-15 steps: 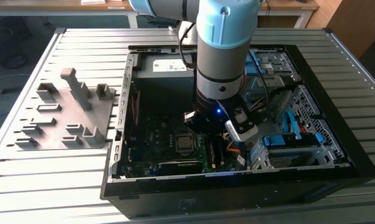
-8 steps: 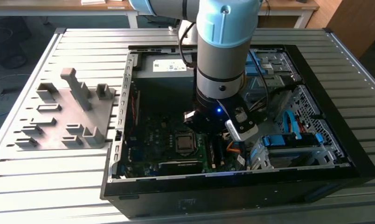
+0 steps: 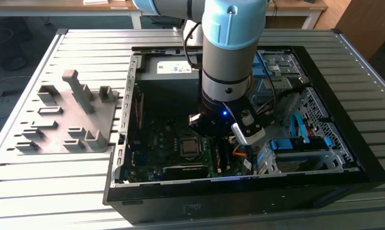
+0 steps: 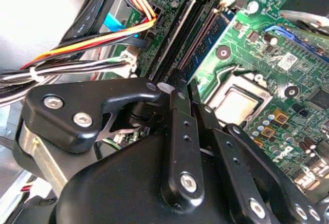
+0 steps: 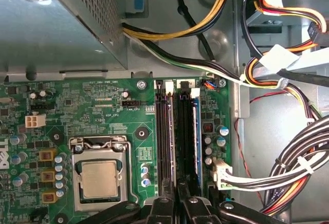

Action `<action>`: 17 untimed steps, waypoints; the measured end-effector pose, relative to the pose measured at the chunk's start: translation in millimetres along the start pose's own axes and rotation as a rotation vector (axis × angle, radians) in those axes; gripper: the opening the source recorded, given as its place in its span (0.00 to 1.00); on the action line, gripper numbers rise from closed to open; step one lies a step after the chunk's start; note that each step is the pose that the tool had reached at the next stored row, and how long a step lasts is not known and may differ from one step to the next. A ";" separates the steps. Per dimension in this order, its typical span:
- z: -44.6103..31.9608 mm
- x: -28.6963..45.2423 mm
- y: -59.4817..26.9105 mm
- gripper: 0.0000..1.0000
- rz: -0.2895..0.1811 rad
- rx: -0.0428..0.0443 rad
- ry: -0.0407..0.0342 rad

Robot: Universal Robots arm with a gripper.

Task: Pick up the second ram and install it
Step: 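Insert the second ram into the second slot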

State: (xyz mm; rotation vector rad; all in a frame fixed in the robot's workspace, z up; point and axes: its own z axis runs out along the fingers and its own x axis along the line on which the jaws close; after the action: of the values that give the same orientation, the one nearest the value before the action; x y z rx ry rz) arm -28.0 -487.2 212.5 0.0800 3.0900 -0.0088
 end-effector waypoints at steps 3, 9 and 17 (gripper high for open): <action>0.7 0.0 0.2 0.14 0.000 -0.0036 0.0000; 0.7 0.0 0.0 0.14 0.000 -0.0034 0.0001; 0.9 -0.9 0.0 0.14 -0.001 -0.0034 0.0001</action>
State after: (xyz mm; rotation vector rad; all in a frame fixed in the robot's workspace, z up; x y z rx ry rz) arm -27.1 -487.3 211.7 0.0785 3.0901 -0.0035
